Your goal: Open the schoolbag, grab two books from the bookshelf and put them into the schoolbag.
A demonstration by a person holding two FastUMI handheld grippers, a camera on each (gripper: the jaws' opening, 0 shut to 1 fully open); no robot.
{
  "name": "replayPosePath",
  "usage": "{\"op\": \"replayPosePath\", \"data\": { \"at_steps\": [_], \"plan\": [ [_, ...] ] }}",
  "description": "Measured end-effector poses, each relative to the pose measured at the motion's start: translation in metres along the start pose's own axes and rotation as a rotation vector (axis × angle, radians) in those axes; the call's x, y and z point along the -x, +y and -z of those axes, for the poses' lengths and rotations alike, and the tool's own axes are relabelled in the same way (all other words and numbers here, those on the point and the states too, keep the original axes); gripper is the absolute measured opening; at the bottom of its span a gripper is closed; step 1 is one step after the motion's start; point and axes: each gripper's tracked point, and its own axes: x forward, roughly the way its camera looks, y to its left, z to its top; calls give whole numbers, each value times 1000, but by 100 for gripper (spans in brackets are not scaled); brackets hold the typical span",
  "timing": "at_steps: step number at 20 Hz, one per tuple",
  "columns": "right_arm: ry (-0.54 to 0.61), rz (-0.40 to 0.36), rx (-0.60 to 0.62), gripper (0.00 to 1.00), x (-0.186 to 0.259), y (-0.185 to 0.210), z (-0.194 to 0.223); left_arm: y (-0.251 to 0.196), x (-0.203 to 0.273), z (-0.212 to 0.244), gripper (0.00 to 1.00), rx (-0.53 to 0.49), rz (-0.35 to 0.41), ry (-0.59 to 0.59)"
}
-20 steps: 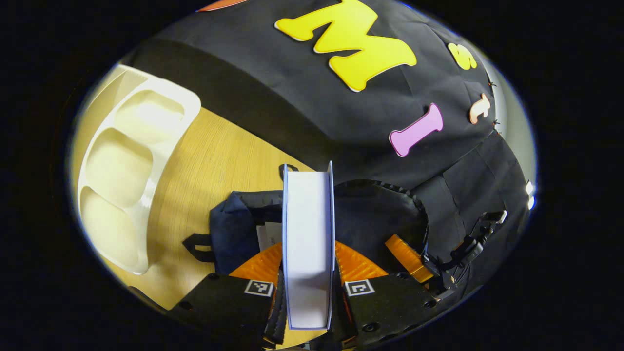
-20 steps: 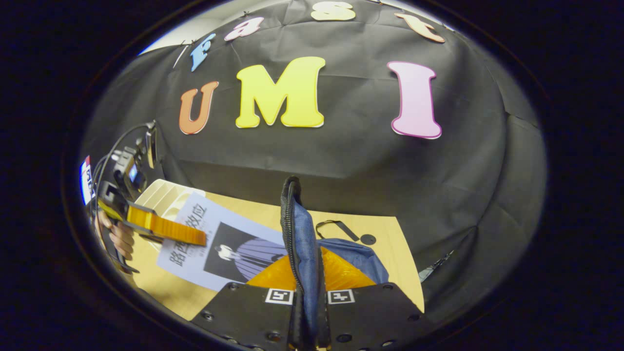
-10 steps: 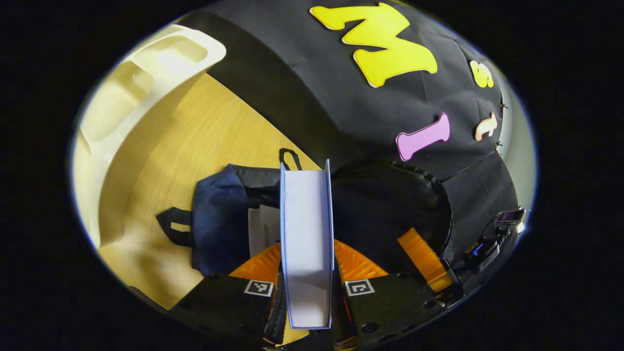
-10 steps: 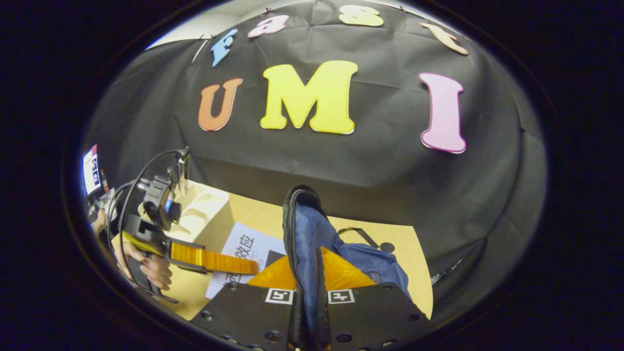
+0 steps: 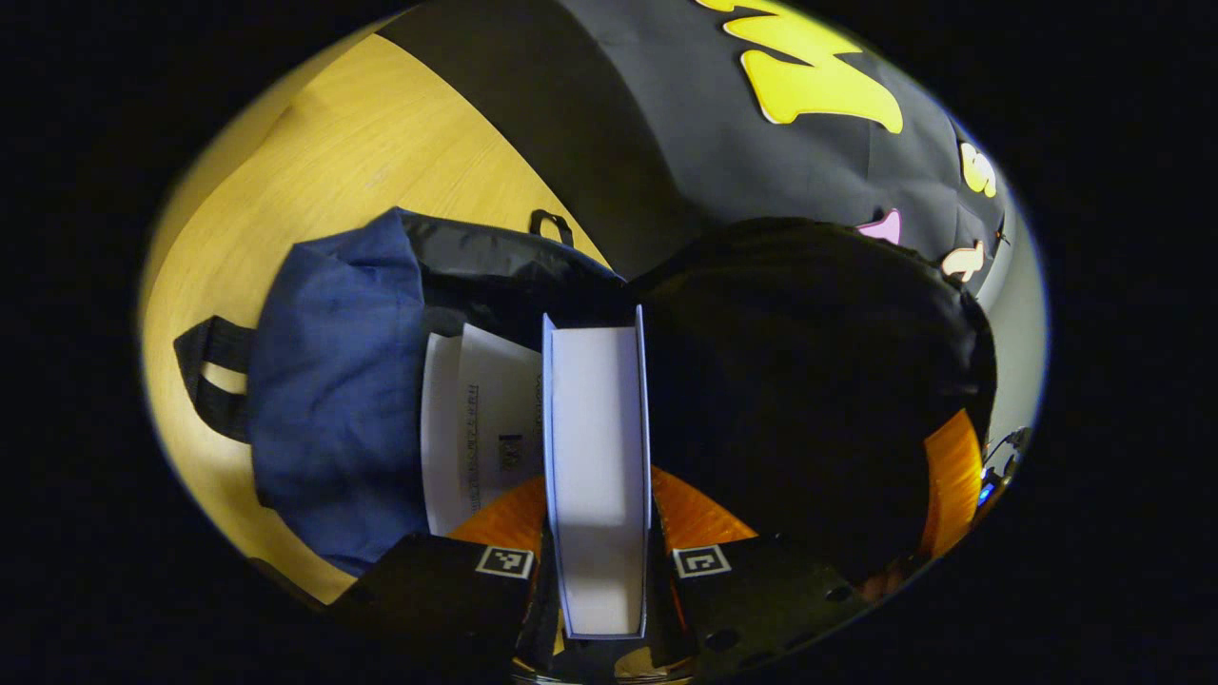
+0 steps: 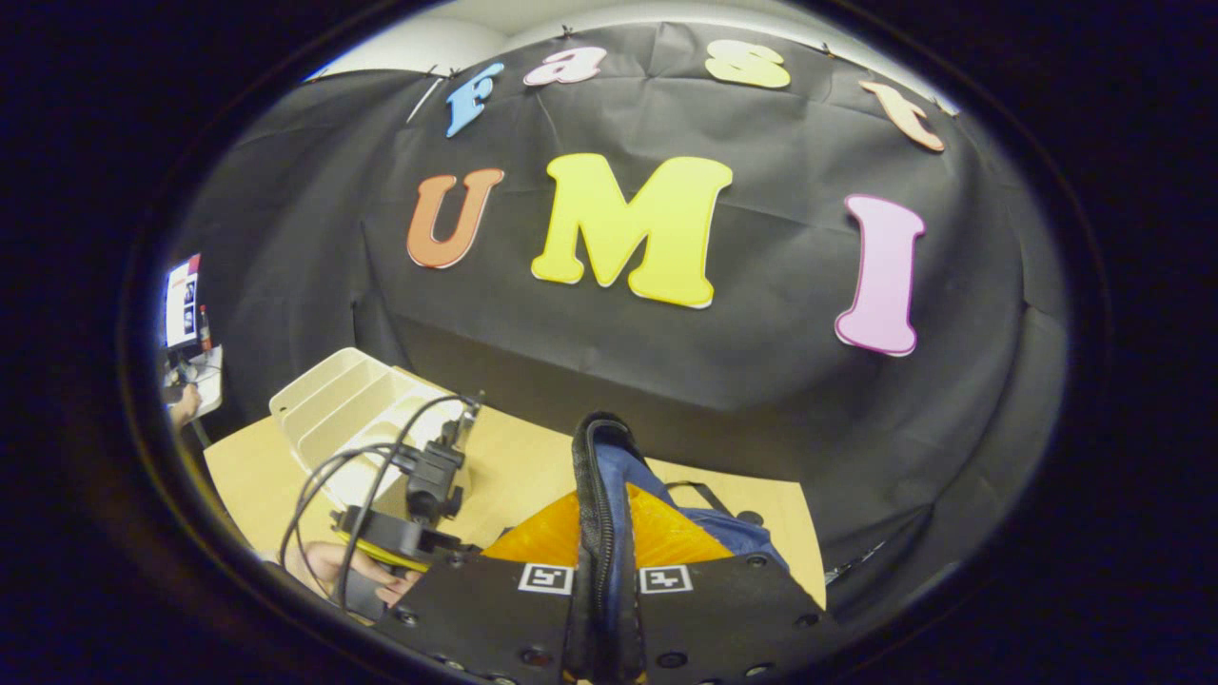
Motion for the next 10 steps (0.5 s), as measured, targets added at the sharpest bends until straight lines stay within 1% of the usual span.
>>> {"op": "replayPosePath", "data": {
  "at_steps": [3,5,6,7,10],
  "plan": [
    [5,-32,-4,11,-1,8,3,-2,-22,4,39,10,28,9],
    [3,-43,-24,11,0,7,4,-2,-41,7,39,35,45,21],
    [7,-35,-32,11,-2,4,7,-1,-47,7,40,39,52,26],
    [0,-33,-44,11,-2,0,8,2,-48,5,40,43,62,23],
    [-15,-57,-120,11,-2,-6,12,6,-47,5,40,56,74,23]
  ]
}}
